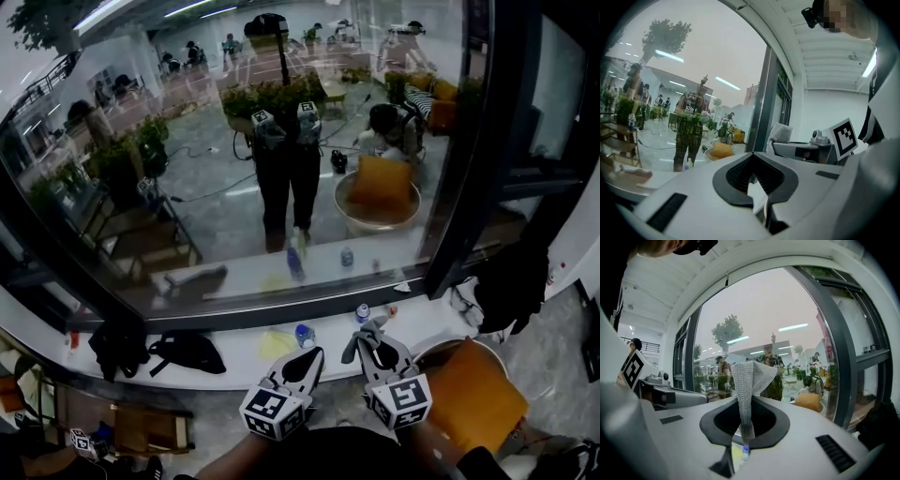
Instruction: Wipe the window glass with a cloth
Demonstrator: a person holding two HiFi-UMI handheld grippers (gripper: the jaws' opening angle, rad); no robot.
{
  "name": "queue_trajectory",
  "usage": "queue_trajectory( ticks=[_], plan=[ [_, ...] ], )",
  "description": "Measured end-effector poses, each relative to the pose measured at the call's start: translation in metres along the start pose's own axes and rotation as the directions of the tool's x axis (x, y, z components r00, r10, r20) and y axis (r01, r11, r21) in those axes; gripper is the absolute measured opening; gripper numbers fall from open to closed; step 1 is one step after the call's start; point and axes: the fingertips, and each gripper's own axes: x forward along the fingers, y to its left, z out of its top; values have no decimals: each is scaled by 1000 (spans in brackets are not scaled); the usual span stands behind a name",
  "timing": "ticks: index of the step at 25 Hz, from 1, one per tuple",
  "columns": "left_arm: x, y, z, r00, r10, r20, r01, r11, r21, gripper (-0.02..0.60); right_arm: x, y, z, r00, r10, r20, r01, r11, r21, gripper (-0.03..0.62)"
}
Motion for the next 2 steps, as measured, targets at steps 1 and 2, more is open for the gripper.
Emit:
queue_trajectory(
  ticks=[1, 2],
  plan=[
    [0, 0, -1, 1000, 2, 0, -2, 1000, 2, 8, 0, 0, -1, 1000, 1, 1, -1, 1000, 0, 51],
    [-1, 0, -2, 1000, 3, 1, -3, 1000, 4, 8, 0, 1, -1, 1000, 3, 2, -3, 1000, 0, 51]
  ],
)
